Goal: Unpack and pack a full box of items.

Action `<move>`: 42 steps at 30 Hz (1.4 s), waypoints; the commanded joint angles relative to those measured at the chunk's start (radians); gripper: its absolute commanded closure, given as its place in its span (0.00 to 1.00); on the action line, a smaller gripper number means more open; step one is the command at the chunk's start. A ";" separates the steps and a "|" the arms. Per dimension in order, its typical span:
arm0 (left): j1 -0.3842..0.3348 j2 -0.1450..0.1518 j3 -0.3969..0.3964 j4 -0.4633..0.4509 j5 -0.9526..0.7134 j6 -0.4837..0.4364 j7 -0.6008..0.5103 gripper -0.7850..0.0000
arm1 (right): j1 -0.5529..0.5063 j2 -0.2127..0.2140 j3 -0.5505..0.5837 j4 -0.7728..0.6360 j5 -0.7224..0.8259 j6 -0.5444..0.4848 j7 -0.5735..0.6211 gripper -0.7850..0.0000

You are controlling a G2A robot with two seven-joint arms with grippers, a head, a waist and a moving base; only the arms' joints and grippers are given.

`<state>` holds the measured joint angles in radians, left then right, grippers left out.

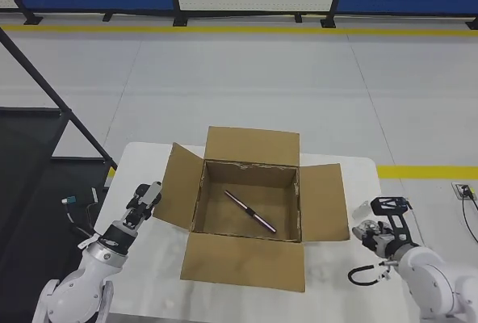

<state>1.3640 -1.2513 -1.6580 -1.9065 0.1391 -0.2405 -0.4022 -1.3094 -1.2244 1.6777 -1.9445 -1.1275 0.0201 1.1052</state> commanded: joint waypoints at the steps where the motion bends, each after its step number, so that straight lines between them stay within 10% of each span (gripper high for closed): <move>1: 0.000 0.000 0.000 0.000 0.000 0.000 0.000 0.00 | 0.011 0.000 -0.003 0.066 0.027 -0.007 -0.022 1.00; 16: 0.000 0.000 0.000 0.000 0.000 0.000 0.000 0.00 | 0.118 0.002 -0.057 0.339 0.010 0.063 -0.073 1.00; 21: 0.000 0.000 0.000 0.000 0.000 0.000 0.000 0.00 | 0.140 0.005 -0.064 0.376 0.020 0.058 -0.067 0.70; 42: 0.000 0.000 0.000 0.000 0.000 0.000 0.000 0.00 | 0.117 0.020 -0.051 0.285 0.000 0.094 -0.029 0.15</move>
<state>1.3640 -1.2513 -1.6580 -1.9065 0.1391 -0.2405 -0.4022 -1.1921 -1.2051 1.6260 -1.6486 -1.1199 0.1052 1.0693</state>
